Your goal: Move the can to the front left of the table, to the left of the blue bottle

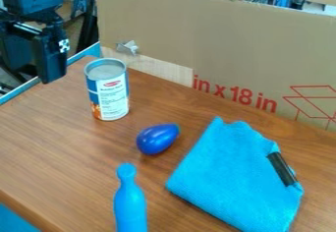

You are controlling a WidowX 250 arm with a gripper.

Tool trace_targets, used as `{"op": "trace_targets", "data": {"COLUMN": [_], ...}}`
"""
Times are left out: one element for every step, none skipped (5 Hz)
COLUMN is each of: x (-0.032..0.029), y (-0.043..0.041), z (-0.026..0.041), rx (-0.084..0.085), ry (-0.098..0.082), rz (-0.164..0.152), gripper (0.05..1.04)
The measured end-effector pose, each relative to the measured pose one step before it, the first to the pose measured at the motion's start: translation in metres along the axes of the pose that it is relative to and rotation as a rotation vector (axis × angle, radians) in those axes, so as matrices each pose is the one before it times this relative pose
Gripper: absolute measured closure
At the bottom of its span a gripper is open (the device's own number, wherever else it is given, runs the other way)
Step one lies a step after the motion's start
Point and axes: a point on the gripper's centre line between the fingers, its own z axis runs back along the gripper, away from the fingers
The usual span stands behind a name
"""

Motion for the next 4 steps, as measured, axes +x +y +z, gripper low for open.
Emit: {"op": "trace_targets", "data": {"x": [0.00026,0.03121,0.04084,0.03455], "y": [-0.00108,0.01314,0.01388,0.00988], "z": [-0.00508,0.00741,-0.00455,-0.01250], "rx": [-0.0098,0.0185,0.0119,0.0046], "ry": [0.0191,-0.0504,-0.0512,-0.0389], "rz": [-0.0004,0.0377,0.0302,0.0292], "gripper": [0.082,0.082,0.082,0.082]}}
